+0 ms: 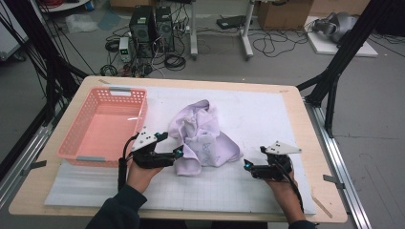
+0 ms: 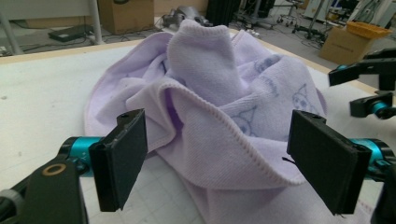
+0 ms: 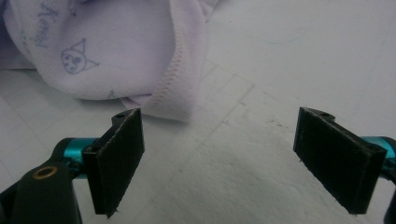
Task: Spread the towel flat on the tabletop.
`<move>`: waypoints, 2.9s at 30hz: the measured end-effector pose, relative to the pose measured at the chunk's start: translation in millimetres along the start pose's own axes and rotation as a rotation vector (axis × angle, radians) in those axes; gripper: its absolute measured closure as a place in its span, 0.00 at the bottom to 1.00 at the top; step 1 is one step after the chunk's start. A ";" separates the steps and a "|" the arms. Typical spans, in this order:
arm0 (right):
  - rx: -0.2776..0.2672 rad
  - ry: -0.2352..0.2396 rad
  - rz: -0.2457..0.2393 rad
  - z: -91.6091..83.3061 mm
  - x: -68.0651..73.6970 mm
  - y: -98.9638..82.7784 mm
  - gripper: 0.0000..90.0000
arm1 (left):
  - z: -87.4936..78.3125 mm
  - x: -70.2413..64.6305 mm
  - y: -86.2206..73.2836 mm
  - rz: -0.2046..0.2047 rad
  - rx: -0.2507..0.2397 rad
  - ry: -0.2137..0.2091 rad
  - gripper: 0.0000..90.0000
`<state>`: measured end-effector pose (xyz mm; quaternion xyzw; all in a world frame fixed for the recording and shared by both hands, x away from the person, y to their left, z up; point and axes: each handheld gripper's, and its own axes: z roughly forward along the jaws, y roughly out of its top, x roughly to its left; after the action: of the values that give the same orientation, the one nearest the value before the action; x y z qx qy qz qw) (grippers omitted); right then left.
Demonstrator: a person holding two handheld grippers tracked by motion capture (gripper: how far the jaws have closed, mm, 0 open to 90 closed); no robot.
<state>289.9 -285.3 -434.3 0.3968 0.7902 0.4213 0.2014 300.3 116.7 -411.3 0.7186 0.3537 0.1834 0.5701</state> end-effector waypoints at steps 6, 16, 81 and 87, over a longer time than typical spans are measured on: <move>0.027 0.020 -0.020 23.5 11.6 7.9 0.28 | 20.1 -8.4 -0.2 -0.001 0.051 -0.034 0.25; 0.105 0.057 -0.008 50.9 21.8 17.0 0.82 | 51.6 -8.1 -12.0 -0.009 0.226 -0.054 0.66; 0.308 0.049 -0.180 -65.7 4.4 -17.3 0.86 | 11.4 30.0 2.9 -0.038 0.080 0.106 0.91; 0.143 0.033 -0.174 -55.1 -3.0 23.4 0.60 | 18.3 29.2 2.1 -0.040 0.084 0.108 0.91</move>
<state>266.4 -307.8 -384.0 0.3331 0.8528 0.3514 0.1954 333.1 124.8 -418.6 0.7237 0.4056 0.1955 0.5230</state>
